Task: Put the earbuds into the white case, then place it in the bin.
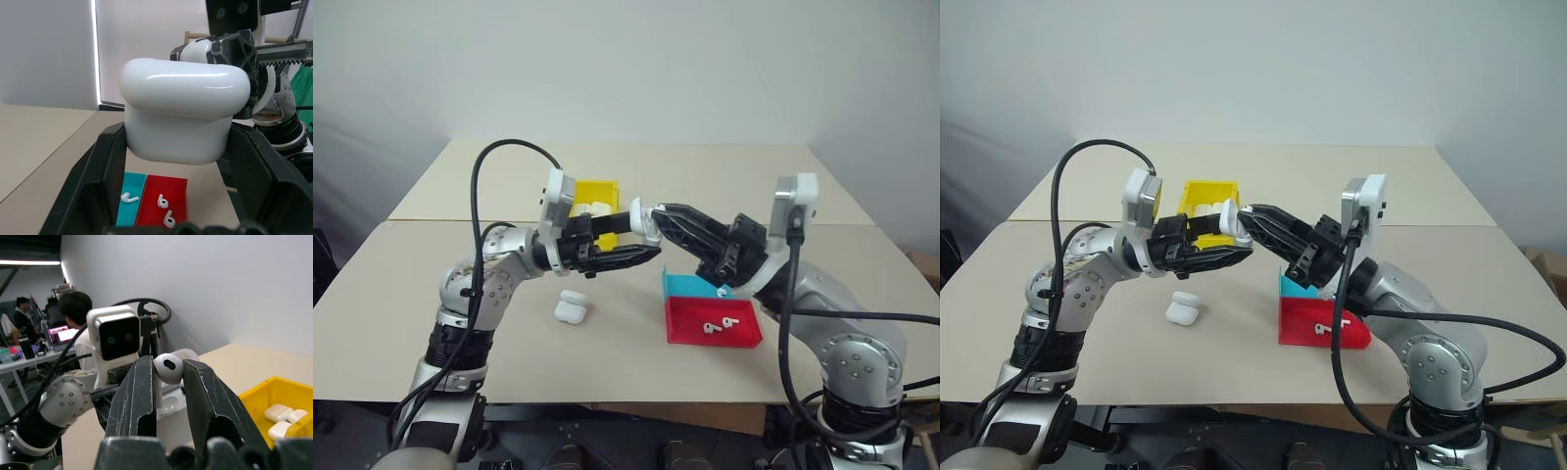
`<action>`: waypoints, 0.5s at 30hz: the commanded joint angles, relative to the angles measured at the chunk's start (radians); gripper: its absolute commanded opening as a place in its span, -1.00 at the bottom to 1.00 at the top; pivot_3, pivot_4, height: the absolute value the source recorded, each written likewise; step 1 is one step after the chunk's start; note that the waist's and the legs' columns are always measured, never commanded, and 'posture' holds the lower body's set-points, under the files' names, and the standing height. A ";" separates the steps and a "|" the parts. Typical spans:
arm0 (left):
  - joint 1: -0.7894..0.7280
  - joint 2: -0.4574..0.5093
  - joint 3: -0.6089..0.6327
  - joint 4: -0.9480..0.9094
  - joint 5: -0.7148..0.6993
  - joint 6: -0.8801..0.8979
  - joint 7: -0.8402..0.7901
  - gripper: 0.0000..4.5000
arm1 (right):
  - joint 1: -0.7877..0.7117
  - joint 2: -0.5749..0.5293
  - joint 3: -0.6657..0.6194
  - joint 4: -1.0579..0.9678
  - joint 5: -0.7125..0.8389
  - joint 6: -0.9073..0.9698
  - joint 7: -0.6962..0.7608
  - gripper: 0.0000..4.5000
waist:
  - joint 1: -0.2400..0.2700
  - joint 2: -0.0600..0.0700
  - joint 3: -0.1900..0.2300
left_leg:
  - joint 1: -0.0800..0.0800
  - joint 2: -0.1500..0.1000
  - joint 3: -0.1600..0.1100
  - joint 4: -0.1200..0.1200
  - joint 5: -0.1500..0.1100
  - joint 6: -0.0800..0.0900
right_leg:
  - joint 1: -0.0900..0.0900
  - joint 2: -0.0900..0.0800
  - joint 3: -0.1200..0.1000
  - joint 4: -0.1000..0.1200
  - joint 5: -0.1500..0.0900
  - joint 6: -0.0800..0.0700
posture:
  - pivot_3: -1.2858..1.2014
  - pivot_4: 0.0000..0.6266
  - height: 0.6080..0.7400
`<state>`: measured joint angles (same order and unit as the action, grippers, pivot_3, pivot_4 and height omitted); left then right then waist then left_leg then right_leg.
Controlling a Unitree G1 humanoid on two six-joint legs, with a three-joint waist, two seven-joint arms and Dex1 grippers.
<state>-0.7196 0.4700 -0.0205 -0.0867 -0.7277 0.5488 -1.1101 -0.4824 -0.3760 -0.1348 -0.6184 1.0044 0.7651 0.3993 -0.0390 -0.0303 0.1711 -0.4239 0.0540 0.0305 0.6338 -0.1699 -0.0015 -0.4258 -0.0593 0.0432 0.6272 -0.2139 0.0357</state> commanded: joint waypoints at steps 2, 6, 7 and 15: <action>-0.008 0.006 0.021 -0.043 -0.012 0.001 0.002 0.23 | -0.004 -0.013 0.008 -0.021 -0.015 -0.038 0.003 -0.72 | 0.001 0.000 0.000 | 0.000 0.000 0.000 0.000 0.000 0.000 | 0.000 0.000 0.000 0.000 0.000 0.000 | 0.03 -0.52 1.00; -0.006 0.005 0.023 -0.046 -0.015 0.003 0.004 0.23 | 0.006 -0.023 0.017 -0.019 -0.024 -0.044 0.018 -0.72 | 0.002 0.000 0.000 | 0.000 0.000 0.000 0.000 0.000 0.000 | 0.000 0.000 0.000 0.000 0.000 0.000 | 0.03 -0.52 1.00; -0.006 0.005 0.023 -0.046 -0.016 0.004 0.004 0.23 | 0.010 -0.027 0.019 -0.018 -0.026 -0.047 0.025 -0.72 | 0.002 0.000 0.000 | 0.000 0.000 0.000 0.000 0.000 0.000 | 0.000 0.000 0.000 0.000 0.000 0.000 | 0.03 -0.52 1.00; -0.003 0.002 0.033 -0.055 -0.022 0.020 0.014 0.23 | 0.045 -0.051 0.038 -0.021 -0.058 -0.105 0.098 -0.72 | 0.002 0.000 0.000 | 0.000 0.000 0.000 0.000 0.000 0.000 | 0.000 0.000 0.000 0.000 0.000 0.000 | 0.03 -0.52 1.00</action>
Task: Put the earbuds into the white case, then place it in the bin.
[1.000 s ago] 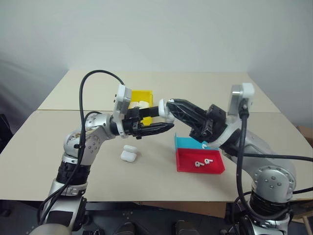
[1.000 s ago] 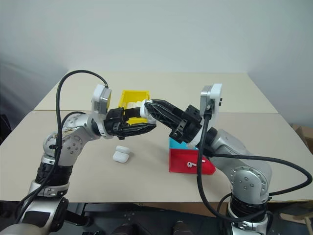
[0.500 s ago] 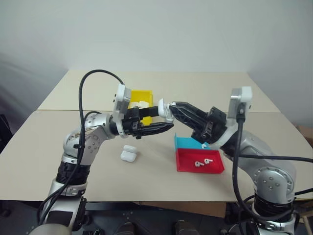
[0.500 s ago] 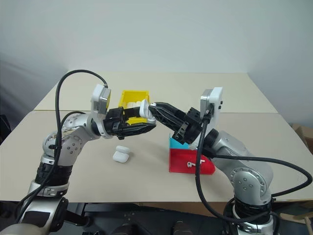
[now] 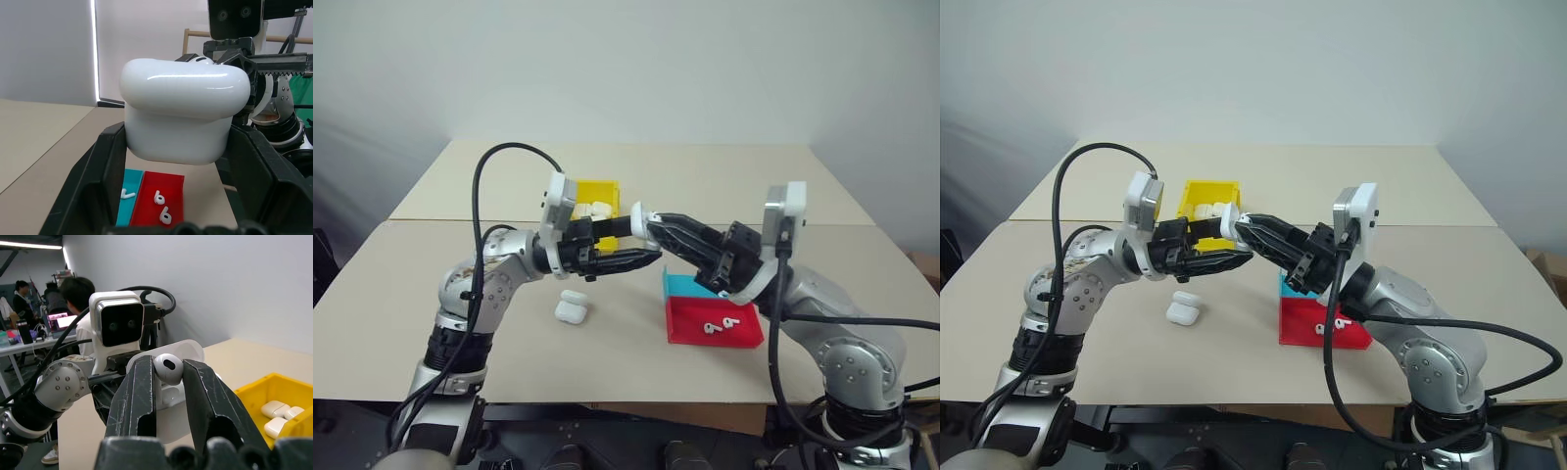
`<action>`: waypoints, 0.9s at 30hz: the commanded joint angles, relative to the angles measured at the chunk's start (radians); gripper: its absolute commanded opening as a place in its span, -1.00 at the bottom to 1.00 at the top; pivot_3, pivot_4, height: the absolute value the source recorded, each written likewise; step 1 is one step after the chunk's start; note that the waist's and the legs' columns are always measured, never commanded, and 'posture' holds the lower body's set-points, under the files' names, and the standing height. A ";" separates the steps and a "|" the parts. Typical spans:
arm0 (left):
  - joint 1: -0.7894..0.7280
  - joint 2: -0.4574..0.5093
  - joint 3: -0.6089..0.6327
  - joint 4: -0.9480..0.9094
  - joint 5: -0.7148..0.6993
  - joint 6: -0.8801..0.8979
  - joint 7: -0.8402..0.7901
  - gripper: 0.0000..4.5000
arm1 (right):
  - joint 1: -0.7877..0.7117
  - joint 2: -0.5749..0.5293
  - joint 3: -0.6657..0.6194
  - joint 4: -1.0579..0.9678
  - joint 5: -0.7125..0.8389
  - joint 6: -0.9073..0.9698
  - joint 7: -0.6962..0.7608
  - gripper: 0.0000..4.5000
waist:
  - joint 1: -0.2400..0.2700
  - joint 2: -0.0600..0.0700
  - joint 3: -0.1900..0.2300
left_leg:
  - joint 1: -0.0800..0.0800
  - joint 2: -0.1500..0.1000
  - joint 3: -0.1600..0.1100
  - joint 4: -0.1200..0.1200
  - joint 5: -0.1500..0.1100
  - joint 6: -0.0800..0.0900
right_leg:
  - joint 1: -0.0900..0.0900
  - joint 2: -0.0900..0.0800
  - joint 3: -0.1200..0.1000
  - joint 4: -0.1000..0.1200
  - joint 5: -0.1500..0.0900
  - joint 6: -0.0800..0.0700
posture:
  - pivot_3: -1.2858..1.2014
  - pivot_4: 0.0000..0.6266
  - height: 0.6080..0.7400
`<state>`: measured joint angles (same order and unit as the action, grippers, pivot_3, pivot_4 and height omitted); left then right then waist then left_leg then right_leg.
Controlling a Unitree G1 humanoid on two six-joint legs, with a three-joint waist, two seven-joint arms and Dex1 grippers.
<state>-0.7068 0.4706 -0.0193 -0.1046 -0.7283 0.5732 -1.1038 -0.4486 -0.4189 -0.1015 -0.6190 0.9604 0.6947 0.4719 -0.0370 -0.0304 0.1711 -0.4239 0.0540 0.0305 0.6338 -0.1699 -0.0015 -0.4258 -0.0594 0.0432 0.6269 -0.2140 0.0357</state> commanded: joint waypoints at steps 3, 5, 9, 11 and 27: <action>-0.019 -0.001 0.035 -0.035 -0.024 -0.001 0.010 0.23 | 0.018 -0.001 0.011 -0.016 -0.031 -0.065 0.035 -0.72 | 0.000 0.000 0.000 | 0.000 0.000 0.000 0.000 0.000 0.000 | 0.000 0.000 0.000 0.000 0.000 0.000 | 0.03 -0.52 1.00; -0.019 -0.001 0.036 -0.035 -0.026 -0.001 0.011 0.23 | 0.023 0.005 0.016 -0.013 -0.046 -0.089 0.045 -0.72 | 0.000 0.000 0.000 | 0.000 0.000 0.000 0.000 0.000 0.000 | 0.000 0.000 0.000 0.000 0.000 0.000 | 0.03 -0.52 1.00; -0.019 -0.004 0.041 -0.035 -0.033 0.003 0.017 0.23 | 0.033 0.014 0.019 -0.008 -0.061 -0.124 0.063 -0.72 | 0.001 0.000 0.000 | 0.000 0.000 0.000 0.000 0.000 0.000 | 0.000 0.000 0.000 0.000 0.000 0.000 | 0.03 -0.52 1.00; -0.021 -0.005 0.045 -0.033 -0.039 0.006 0.021 0.23 | 0.039 0.026 0.018 -0.006 -0.067 -0.145 0.066 -0.72 | 0.000 0.000 0.000 | 0.000 0.000 0.000 0.000 0.000 0.000 | 0.000 0.000 0.000 0.000 0.000 0.000 | 0.03 -0.52 1.00; -0.018 0.001 0.049 -0.035 -0.034 0.004 0.025 0.23 | 0.049 0.018 0.028 0.012 -0.089 -0.168 0.126 0.29 | 0.001 0.000 0.000 | 0.000 0.000 0.000 0.000 0.000 0.000 | 0.000 0.000 0.000 0.000 0.000 0.000 | 0.03 -0.52 1.00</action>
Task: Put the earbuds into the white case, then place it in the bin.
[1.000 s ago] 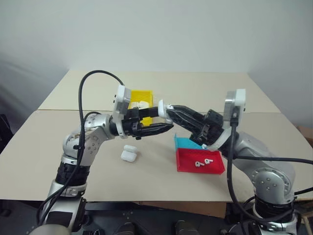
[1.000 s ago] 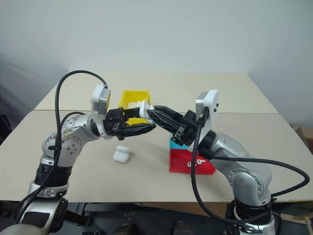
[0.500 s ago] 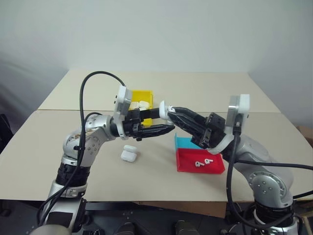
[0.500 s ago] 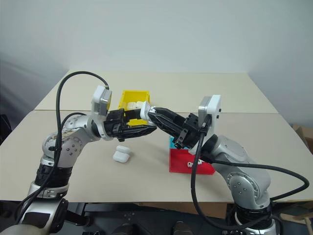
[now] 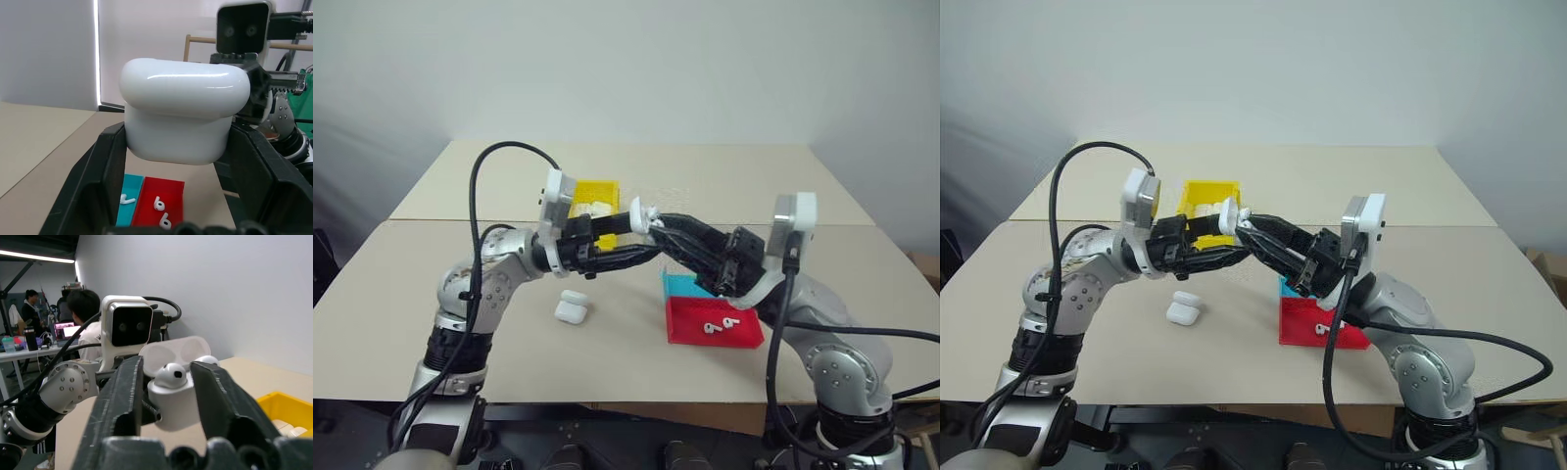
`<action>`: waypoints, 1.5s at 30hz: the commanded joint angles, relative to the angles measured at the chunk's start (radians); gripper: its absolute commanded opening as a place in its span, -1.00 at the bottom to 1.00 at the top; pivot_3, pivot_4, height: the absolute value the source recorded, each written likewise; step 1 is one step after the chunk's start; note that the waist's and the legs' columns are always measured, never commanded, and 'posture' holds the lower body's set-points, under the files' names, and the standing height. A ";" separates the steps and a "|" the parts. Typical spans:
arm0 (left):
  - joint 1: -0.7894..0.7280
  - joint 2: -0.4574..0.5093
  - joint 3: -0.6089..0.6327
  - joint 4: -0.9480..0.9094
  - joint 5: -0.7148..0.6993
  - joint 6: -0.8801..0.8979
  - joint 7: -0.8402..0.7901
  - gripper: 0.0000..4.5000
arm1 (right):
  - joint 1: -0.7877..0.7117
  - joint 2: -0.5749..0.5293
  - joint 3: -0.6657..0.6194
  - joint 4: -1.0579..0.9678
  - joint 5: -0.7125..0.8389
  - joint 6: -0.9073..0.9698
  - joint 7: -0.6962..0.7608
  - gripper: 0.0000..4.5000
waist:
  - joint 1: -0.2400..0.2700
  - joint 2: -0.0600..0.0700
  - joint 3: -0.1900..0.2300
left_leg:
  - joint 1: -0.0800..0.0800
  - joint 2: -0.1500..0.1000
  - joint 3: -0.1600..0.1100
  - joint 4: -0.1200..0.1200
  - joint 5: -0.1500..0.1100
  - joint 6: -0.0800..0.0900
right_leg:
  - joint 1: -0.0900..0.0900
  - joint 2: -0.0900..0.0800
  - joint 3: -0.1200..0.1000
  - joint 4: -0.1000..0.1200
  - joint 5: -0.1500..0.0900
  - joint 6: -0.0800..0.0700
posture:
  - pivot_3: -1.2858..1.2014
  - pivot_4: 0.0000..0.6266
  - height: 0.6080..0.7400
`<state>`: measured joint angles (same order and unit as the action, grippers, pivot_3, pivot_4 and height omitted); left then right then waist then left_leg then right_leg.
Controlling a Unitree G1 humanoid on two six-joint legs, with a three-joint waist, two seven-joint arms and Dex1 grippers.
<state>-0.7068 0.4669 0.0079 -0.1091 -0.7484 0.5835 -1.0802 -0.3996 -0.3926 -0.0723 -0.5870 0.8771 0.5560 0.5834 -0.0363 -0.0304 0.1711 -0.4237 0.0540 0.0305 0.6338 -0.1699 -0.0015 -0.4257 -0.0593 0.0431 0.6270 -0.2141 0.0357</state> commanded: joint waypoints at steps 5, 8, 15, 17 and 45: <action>-0.017 0.004 0.023 -0.031 -0.012 -0.008 0.000 0.23 | -0.001 -0.014 -0.005 -0.017 -0.012 -0.028 0.017 0.90 | 0.000 0.000 0.000 | 0.000 0.000 0.000 0.000 0.000 0.000 | 0.000 0.000 0.000 0.000 0.000 0.000 | 0.03 -0.52 1.00; -0.017 0.005 0.022 -0.029 -0.011 -0.009 -0.003 0.23 | -0.005 -0.024 -0.016 -0.018 -0.010 -0.022 0.017 0.90 | 0.000 0.000 0.000 | 0.000 0.000 0.000 0.000 0.000 0.000 | 0.000 0.000 0.000 0.000 0.000 0.000 | 0.03 -0.52 1.00; -0.010 0.012 0.008 -0.014 0.009 -0.022 -0.025 0.23 | -0.032 -0.171 -0.100 0.005 0.063 0.039 0.077 0.90 | 0.006 0.000 0.000 | 0.000 0.000 0.000 0.000 0.000 0.000 | 0.000 0.000 0.000 0.000 0.000 0.000 | 0.03 -0.52 1.00; -0.006 0.007 -0.003 -0.008 0.025 -0.034 -0.028 0.23 | -0.086 -0.256 -0.114 0.035 0.088 0.094 0.104 0.74 | 0.007 0.000 0.000 | 0.000 0.000 0.000 0.000 0.000 0.000 | 0.000 0.000 0.000 0.000 -0.001 -0.002 | 0.03 -0.52 1.00; 0.028 -0.138 -0.119 0.046 0.243 -0.164 0.083 0.23 | -0.792 -0.487 0.492 0.337 -0.498 0.193 0.677 -0.98 | 0.024 0.000 0.000 | -0.013 -0.001 0.002 0.002 0.000 0.001 | -0.013 0.000 0.001 0.002 0.004 -0.001 | 0.03 -0.52 1.00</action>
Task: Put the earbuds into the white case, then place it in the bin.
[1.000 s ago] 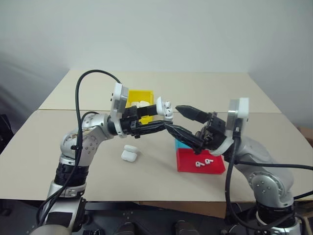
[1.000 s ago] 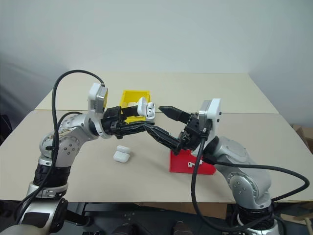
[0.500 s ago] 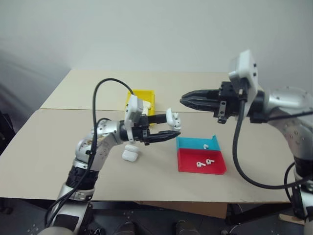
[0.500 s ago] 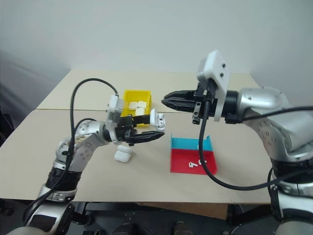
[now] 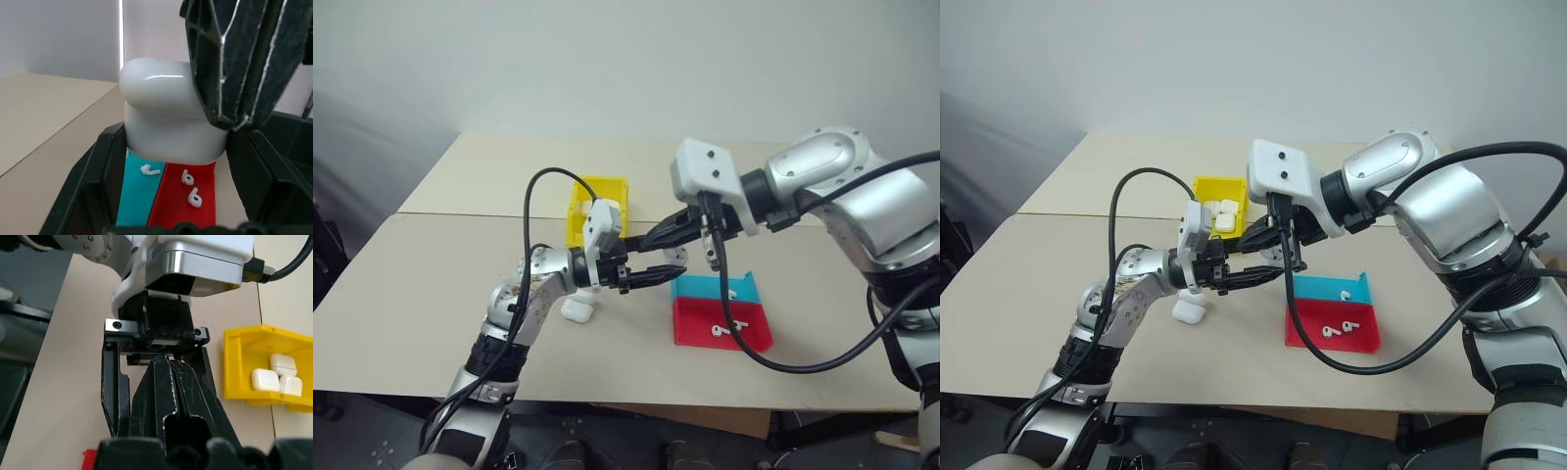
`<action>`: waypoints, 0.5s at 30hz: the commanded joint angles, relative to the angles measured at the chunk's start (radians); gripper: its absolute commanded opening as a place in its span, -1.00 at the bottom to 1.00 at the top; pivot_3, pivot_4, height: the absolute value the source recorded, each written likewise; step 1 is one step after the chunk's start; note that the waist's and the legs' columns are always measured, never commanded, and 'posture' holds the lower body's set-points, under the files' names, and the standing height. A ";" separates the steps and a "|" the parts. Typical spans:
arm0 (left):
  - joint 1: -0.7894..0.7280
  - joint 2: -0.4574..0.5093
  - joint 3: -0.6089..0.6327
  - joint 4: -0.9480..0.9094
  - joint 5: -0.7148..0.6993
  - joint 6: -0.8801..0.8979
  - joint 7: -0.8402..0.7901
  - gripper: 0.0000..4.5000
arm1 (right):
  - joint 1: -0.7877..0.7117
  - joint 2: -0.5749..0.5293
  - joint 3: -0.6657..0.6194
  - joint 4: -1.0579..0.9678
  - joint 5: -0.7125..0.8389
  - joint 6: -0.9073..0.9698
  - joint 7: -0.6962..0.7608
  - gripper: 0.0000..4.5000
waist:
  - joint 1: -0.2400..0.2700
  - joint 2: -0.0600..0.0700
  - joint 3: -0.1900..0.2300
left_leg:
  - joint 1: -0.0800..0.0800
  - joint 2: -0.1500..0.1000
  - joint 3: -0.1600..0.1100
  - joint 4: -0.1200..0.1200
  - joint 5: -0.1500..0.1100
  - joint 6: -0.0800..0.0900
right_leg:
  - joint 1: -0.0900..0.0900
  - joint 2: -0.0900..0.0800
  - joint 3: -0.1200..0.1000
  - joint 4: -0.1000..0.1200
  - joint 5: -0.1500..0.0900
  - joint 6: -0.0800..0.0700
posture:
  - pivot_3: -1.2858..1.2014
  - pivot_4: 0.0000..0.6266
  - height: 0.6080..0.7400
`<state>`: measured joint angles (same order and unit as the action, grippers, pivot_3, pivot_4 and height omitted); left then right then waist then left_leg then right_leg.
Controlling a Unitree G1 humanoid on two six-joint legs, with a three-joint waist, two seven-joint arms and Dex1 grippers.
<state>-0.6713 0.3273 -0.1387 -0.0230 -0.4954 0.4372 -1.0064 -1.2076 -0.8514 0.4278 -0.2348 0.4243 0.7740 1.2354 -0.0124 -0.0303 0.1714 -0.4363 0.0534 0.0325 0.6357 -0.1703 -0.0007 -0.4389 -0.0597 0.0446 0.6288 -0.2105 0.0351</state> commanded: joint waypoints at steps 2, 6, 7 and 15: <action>-0.002 0.006 0.035 -0.050 -0.015 -0.014 0.013 0.23 | 0.027 -0.040 -0.022 -0.011 -0.063 -0.022 0.027 -0.98 | 0.000 0.000 0.000 | 0.000 0.000 0.000 0.001 0.000 0.000 | 0.000 0.000 0.000 0.001 0.000 0.000 | 0.03 -0.52 1.00; 0.017 0.009 0.053 -0.085 -0.029 -0.007 0.038 0.23 | 0.060 -0.070 -0.077 -0.017 -0.065 -0.001 0.024 -0.98 | 0.000 0.000 0.000 | 0.000 0.000 0.000 0.002 0.000 0.000 | 0.000 0.000 0.000 0.002 0.000 0.000 | 0.03 -0.52 1.00; 0.021 0.008 0.057 -0.093 -0.032 -0.004 0.049 0.23 | 0.068 -0.073 -0.090 -0.020 -0.065 0.007 0.016 -0.98 | -0.001 0.000 0.000 | 0.000 0.000 0.000 0.003 0.000 0.000 | 0.000 0.000 0.000 0.002 0.000 0.001 | 0.03 -0.52 1.00; 0.019 -0.054 0.127 -0.138 -0.017 -0.002 0.254 0.23 | 0.136 0.072 -0.455 -0.026 0.096 0.216 -0.257 -0.98 | -0.002 0.000 0.000 | 0.000 0.000 0.000 0.004 0.000 0.000 | 0.001 0.000 0.001 0.003 0.002 -0.001 | 0.03 -0.52 1.00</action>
<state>-0.6299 0.2917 -0.0541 -0.1219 -0.5112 0.4555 -0.8309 -1.0587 -0.7999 0.1129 -0.2449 0.4603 0.9243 1.0643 -0.0148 -0.0300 0.1714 -0.4360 0.0536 0.0320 0.6400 -0.1703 -0.0006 -0.4383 -0.0594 0.0452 0.6320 -0.2078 0.0333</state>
